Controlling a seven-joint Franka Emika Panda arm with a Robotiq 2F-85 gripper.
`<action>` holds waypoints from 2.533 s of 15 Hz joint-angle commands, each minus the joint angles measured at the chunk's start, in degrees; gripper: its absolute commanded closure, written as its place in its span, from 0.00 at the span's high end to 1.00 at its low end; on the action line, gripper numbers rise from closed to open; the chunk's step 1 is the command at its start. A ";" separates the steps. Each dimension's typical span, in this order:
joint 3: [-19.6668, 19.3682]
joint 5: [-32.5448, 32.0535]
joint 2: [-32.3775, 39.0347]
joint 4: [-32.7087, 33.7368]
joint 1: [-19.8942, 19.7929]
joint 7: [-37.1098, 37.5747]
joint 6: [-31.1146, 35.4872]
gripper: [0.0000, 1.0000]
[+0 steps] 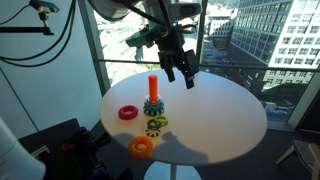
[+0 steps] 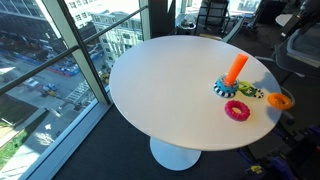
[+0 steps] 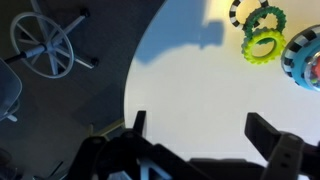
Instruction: Remove the circular object from the orange object
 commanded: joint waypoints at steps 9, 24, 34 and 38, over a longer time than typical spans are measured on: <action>-0.76 16.54 -0.09 -0.15 8.76 -13.80 -3.04 1.00; 4.05 21.39 4.62 -0.57 13.74 -20.21 -6.81 1.00; 6.27 12.48 9.60 -3.15 13.25 -7.77 1.63 1.00; 6.24 13.65 11.16 -4.85 13.35 -8.20 6.87 1.00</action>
